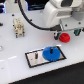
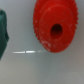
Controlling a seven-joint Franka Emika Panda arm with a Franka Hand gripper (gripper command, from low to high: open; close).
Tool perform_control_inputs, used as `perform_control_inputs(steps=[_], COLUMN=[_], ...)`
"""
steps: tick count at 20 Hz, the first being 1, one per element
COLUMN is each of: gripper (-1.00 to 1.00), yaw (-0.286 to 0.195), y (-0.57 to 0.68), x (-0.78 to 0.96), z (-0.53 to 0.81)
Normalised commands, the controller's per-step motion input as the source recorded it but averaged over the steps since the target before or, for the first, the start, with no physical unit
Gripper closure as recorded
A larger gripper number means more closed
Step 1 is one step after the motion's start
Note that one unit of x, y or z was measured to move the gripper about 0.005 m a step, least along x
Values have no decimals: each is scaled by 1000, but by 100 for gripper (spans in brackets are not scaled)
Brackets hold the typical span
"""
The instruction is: Insert the blue gear onto the right peg, followed by the red gear
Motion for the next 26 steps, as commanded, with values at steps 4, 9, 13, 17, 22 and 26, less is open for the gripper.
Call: perform_control_inputs(steps=[4,9,13,17,22,26], gripper=[100,100,100,100,100,100], yaw=[0,0,0,0,0,0], y=[0,28,8,-5,-28,-174], x=[-122,-249,-146,-36,37,248], z=[-257,-66,35,127,301,565])
